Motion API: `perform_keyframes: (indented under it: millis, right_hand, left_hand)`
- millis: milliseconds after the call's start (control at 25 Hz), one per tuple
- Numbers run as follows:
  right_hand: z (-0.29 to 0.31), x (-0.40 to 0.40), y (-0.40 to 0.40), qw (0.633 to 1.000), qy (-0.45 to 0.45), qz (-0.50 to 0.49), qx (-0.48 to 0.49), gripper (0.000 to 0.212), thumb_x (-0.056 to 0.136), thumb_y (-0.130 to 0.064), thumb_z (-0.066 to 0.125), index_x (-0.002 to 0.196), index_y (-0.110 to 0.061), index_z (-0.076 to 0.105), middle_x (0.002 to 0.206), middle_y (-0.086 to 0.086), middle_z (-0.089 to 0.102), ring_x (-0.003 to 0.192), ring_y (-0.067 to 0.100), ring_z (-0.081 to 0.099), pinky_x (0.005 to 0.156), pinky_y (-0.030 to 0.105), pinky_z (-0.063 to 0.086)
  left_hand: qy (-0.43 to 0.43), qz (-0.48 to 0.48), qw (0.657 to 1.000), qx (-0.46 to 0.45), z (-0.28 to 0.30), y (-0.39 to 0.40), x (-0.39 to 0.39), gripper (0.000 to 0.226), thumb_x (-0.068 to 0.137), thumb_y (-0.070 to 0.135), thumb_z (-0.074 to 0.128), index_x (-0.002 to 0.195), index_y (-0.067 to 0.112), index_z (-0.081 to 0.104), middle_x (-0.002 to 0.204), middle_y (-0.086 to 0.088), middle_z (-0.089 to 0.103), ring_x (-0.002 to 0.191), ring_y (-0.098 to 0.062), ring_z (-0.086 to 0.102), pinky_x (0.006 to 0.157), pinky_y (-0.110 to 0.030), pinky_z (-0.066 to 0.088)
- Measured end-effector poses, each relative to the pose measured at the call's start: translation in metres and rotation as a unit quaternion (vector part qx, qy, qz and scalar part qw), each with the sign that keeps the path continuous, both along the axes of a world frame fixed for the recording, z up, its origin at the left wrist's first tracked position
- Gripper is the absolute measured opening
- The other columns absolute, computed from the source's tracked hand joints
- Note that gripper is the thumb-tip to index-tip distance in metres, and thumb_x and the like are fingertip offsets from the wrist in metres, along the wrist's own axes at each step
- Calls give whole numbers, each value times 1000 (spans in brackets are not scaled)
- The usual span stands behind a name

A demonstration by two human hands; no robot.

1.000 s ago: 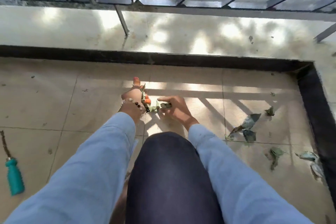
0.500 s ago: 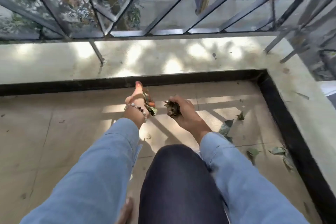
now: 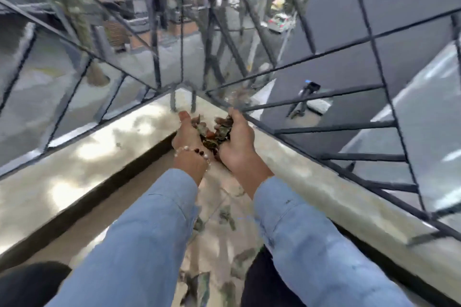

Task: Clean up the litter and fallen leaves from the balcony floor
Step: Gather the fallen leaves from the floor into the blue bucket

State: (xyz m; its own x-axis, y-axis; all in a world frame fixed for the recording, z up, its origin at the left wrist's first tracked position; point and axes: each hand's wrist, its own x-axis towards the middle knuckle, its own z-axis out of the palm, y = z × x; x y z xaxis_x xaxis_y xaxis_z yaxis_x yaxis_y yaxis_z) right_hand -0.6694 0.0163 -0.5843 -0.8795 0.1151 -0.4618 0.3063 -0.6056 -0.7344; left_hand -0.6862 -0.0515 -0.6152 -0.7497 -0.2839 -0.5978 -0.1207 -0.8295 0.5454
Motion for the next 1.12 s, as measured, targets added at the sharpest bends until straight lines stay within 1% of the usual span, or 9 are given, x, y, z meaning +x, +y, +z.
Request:
perform_keyframes:
  millis: [160, 280, 520, 640, 720, 840, 960, 1040, 1120]
  right_hand:
    - [11, 25, 105, 987, 13, -146, 70, 14, 88, -17, 60, 76, -12, 59, 78, 12, 62, 60, 22, 61, 65, 34, 55]
    - [19, 69, 171, 969, 3, -230, 91, 11, 90, -14, 59, 80, -8, 59, 79, 13, 63, 70, 27, 62, 73, 39, 55]
    - [44, 190, 280, 922, -9, -345, 176, 22, 89, -7, 57, 68, -4, 62, 85, 24, 64, 79, 32, 63, 85, 46, 53]
    - [49, 257, 318, 881, -26, -428, 202, 17, 84, 0, 60, 68, -5, 62, 67, 14, 61, 64, 26, 61, 76, 39, 52]
    - [48, 306, 345, 847, -41, -480, 226, 13, 85, 1, 59, 73, -4, 62, 73, 16, 61, 65, 26, 60, 74, 39, 51]
    - [31, 367, 384, 823, -87, -517, 217, 8, 89, -6, 57, 84, -4, 63, 85, 20, 62, 70, 28, 61, 71, 37, 53]
    - [16, 401, 419, 803, -137, -542, 209, 17, 91, -7, 56, 99, 3, 66, 92, 21, 68, 77, 31, 66, 72, 41, 56]
    - [6, 413, 449, 795, -154, -556, 186, 10, 90, -5, 56, 89, -2, 66, 83, 18, 68, 71, 29, 65, 67, 38, 56]
    - [-5, 417, 480, 794, -131, -576, 143, 11, 90, -5, 54, 84, -4, 63, 79, 16, 66, 66, 27, 64, 66, 37, 55]
  left_hand:
    - [32, -193, 980, 41, 12, 122, 11, 39, 90, 50, 57, 83, 13, 62, 82, -12, 69, 75, -30, 66, 68, -37, 57]
    - [27, -288, 954, 84, 13, 200, 41, 36, 94, 46, 55, 91, 12, 63, 103, -13, 69, 83, -31, 67, 58, -38, 60]
    - [-2, -465, 876, 127, 34, 328, 156, 35, 95, 41, 53, 76, 13, 59, 72, -5, 66, 61, -21, 66, 47, -24, 50]
    - [13, -565, 812, 143, 38, 376, 215, 36, 96, 40, 46, 88, 9, 63, 93, -13, 66, 81, -28, 66, 66, -33, 55]
    - [1, -630, 768, 110, 33, 409, 261, 52, 93, 51, 43, 114, 7, 63, 114, -16, 66, 101, -33, 65, 85, -41, 55]
    - [-14, -697, 713, 76, 10, 462, 323, 73, 83, 66, 45, 127, 9, 60, 127, -19, 62, 105, -36, 65, 90, -47, 53]
    - [-33, -720, 688, 91, 25, 477, 358, 63, 90, 64, 39, 98, 8, 66, 102, -19, 70, 91, -34, 65, 80, -40, 53]
    - [-54, -726, 678, 100, 23, 501, 368, 59, 95, 58, 35, 77, 9, 62, 68, -14, 68, 74, -28, 61, 70, -33, 48]
    - [-53, -719, 687, 85, 24, 528, 370, 53, 97, 51, 35, 74, 9, 59, 67, -11, 64, 69, -27, 58, 69, -33, 47]
